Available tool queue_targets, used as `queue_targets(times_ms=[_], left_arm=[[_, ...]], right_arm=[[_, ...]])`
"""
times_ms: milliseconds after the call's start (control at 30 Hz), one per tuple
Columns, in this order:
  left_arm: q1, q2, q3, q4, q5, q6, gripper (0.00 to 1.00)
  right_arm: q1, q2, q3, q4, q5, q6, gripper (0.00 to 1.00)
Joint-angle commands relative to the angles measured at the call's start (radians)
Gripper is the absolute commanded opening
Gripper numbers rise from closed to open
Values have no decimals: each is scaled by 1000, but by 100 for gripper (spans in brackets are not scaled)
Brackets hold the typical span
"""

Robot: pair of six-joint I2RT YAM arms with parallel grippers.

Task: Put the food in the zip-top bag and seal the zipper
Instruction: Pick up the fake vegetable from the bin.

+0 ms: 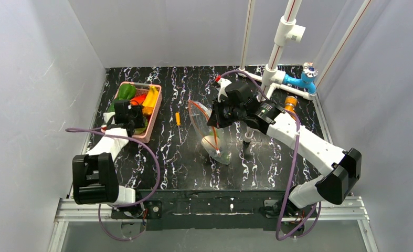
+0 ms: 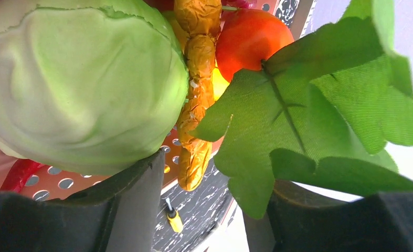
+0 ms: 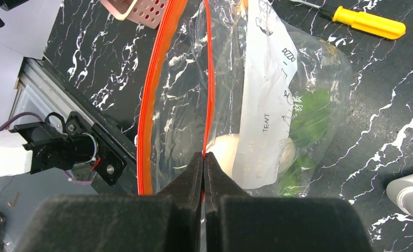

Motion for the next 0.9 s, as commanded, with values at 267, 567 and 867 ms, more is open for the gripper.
queue_targets(times_ms=[267, 567, 867], left_arm=[[-7, 67, -29, 114, -37, -20, 46], [-6, 94, -45, 184, -15, -6, 29], [-5, 47, -48, 184, -6, 17, 0]], right_arm=[[-20, 14, 51, 31, 9, 20, 1], [-20, 11, 56, 25, 12, 21, 1], [-20, 2, 56, 20, 13, 24, 1]])
